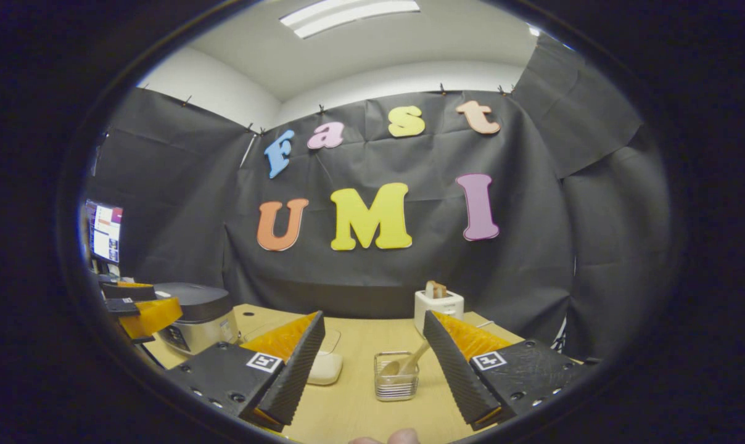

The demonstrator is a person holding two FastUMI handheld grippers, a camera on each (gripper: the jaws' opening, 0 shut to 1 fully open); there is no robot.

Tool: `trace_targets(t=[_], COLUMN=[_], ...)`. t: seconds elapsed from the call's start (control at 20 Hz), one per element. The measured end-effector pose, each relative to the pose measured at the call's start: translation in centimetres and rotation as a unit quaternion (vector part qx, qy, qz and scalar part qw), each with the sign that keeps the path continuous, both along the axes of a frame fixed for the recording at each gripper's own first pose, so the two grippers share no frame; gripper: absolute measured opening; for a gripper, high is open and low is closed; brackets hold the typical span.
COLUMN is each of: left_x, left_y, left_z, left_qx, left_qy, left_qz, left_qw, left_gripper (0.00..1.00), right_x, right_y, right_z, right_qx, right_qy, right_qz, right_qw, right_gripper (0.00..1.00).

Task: Close the left gripper, press the button to open the rice cooker; take a wooden spoon from the chopstick holder with the right hand, scoop a spoonful of rice and pour it into the rice cooker, then put the wooden spoon back into the chopstick holder.

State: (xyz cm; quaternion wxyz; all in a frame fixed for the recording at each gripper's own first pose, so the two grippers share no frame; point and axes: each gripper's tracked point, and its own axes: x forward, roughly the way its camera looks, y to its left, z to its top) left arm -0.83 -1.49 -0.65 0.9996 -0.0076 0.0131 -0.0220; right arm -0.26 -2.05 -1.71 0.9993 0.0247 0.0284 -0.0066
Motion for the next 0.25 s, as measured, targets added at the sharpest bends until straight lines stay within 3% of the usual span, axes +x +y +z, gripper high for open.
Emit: trace_targets(t=[0.15,0.2,0.25], left_x=[-0.1,-0.04,0.0], left_y=[-0.4,-0.6,-0.75], left_z=[0.0,0.12,0.1], left_qx=[0.0,0.001,0.002], left_qy=[0.001,-0.001,-0.001], left_qz=[-0.013,-0.017,-0.02], left_qw=[1.0,1.0,1.0], left_gripper=[0.98,0.98,0.98], right_x=[0.17,0.14,0.08], right_y=[-0.36,-0.34,-0.4], right_z=[0.27,0.29,0.44], right_qx=[-0.004,0.002,0.003], right_qy=[0.003,0.005,0.004], right_qz=[-0.013,-0.013,-0.015], right_qw=[1.0,1.0,1.0], right_gripper=[0.95,0.91,0.95])
